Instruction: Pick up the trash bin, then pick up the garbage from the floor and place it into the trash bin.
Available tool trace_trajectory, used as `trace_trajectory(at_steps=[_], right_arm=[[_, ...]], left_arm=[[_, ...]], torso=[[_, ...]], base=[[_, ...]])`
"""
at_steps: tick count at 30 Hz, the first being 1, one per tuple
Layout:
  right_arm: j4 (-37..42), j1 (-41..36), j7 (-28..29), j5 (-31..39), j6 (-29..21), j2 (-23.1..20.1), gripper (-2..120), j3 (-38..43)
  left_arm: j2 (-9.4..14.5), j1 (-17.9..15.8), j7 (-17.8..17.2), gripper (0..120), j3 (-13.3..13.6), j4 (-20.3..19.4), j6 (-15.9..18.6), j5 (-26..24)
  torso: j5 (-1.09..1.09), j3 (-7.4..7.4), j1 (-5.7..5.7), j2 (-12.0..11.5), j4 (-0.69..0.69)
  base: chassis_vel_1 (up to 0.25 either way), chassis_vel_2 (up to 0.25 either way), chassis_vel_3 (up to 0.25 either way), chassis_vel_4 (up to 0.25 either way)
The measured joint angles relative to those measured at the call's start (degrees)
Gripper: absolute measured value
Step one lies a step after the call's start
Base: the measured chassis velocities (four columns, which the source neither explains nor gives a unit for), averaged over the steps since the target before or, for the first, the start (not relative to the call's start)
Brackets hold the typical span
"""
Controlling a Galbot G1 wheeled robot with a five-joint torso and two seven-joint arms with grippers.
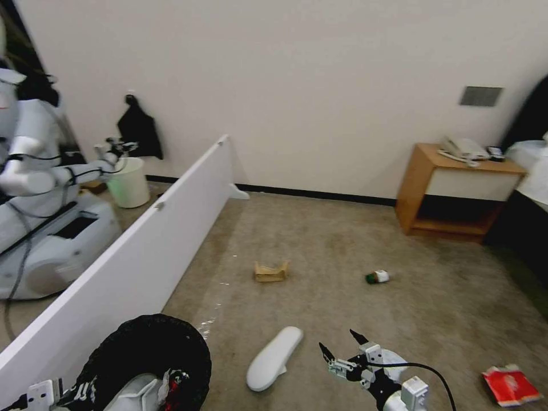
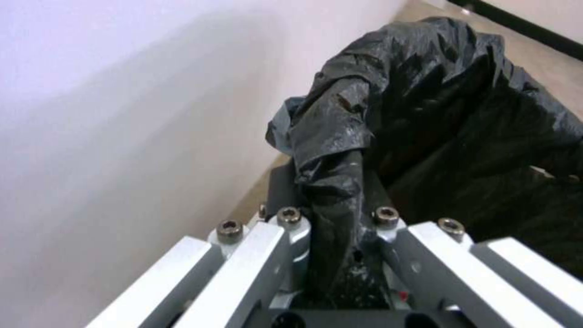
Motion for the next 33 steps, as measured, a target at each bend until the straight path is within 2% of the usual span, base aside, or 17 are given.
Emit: trace_trajectory(at_steps=[16, 20, 28, 33], right_arm=[[-0.27, 0.61, 0.08, 0.17, -0.92, -0.24, 100, -0.79], [-0.27, 0.52, 0.34, -0.16, -1.34, -0.38, 100, -0.76], [0.18, -0.53, 3.24, -0.04, -5.87, -0.22, 100, -0.05], [0.28, -0.86, 3.81, 0.33, -6.91, -0.24, 100, 0.77]], left_arm=[[-0.22, -0.16, -0.07, 5, 0.27, 0.50, -0.88, 0.61], [-0.34, -0.18, -0.01, 5, 0.45, 0.50, -1.01, 1.00], [-0.23, -0.37, -0.01, 5, 0.63, 0.38, -0.87, 1.10], [-0.12, -0.48, 0.02, 5, 0.69, 0.34, -0.70, 0.90]], torso=[[0.00, 0.00, 0.00, 0.00, 0.01], [0.00, 0.00, 0.00, 0.00, -0.04], [0.00, 0.00, 0.00, 0.00, -0.01], [0.00, 0.00, 0.00, 0.00, 0.00]], base=[[0.116, 0.106, 0.107, 0.103], [0.000, 0.000, 0.000, 0.000], [0.000, 0.000, 0.000, 0.000], [0.000, 0.000, 0.000, 0.000]])
